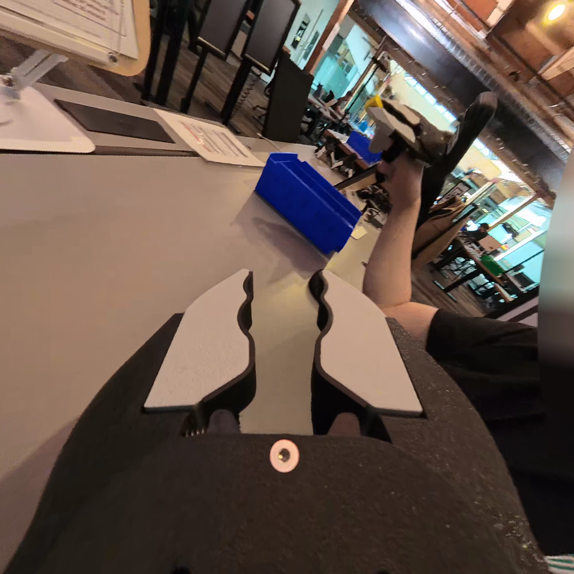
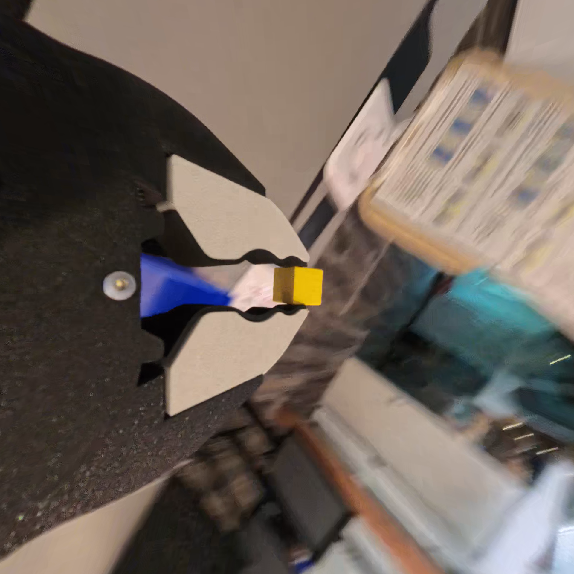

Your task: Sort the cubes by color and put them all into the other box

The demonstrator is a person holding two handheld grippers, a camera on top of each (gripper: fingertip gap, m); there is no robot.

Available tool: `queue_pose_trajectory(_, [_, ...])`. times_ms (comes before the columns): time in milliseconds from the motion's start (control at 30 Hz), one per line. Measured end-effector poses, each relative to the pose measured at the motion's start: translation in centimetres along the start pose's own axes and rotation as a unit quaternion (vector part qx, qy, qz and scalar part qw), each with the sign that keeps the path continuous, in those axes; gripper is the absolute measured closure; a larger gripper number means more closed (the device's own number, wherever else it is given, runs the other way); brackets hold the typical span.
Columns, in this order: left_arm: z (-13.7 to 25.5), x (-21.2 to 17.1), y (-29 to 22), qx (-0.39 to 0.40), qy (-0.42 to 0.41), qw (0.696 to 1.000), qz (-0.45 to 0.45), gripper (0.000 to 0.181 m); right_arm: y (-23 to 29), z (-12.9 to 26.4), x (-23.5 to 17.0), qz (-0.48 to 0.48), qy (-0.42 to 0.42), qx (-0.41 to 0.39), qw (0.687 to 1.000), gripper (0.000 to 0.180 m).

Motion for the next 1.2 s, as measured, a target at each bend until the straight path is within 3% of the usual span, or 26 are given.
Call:
queue_pose_trajectory(100, [-0.1, -1.0, 1.0, 0.028, 0.011, 1.000, -0.004, 0.146, -5.4, 3.9, -12.3, -0.100, 0.173, -0.062, 0.978, 0.158])
queue_pose_trajectory(167, [-0.2, -1.9, 1.3, 0.035, 0.028, 0.999, -0.004, 0.149, -5.3, 5.2, -18.5, -0.171, 0.241, -0.032, 0.955, 0.157])
queue_pose_trajectory(367, [0.0, -1.9, 1.7, 0.041, 0.019, 0.999, 0.008, 0.153, -4.1, 3.6, -25.1, -0.263, 0.262, 0.020, 0.928, 0.157])
queue_pose_trajectory(467, [0.2, -1.8, 1.6, 0.037, 0.011, 0.999, 0.016, 0.155, -4.3, 3.0, -25.8, -0.274, 0.259, 0.013, 0.926, 0.138])
queue_pose_trajectory(667, [1.9, -1.5, 1.8, 0.062, 0.000, 0.998, 0.011, 0.155, -7.6, 5.2, -22.2, -0.271, 0.155, -0.066, 0.948, 0.137])
queue_pose_trajectory(800, [5.2, -0.4, 2.7, 0.098, -0.028, 0.995, 0.007, 0.155, -9.3, 7.6, -19.1, -0.268, 0.080, -0.111, 0.954, 0.139])
queue_pose_trajectory(933, [10.6, 1.9, 4.8, 0.188, -0.064, 0.980, -0.025, 0.155, -9.6, 8.5, -17.4, -0.248, 0.063, -0.126, 0.958, 0.140])
queue_pose_trajectory(1067, [17.5, 6.0, 9.0, 0.339, -0.082, 0.932, -0.101, 0.155, -9.2, 7.6, -16.4, -0.225, 0.070, -0.118, 0.965, 0.140])
queue_pose_trajectory(1200, [24.3, 10.3, 14.7, 0.503, -0.093, 0.836, -0.198, 0.153, -8.4, 6.0, -15.3, -0.201, 0.078, -0.101, 0.971, 0.140])
Point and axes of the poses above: each gripper's, where its closed fingertips meet, z back along the fingers, x out of its top, y = z × x across the jaws, the point moved 2 cm from there along z, back along the fingers, and after that the axes turned 8 degrees about x, right-handed, at the moved point
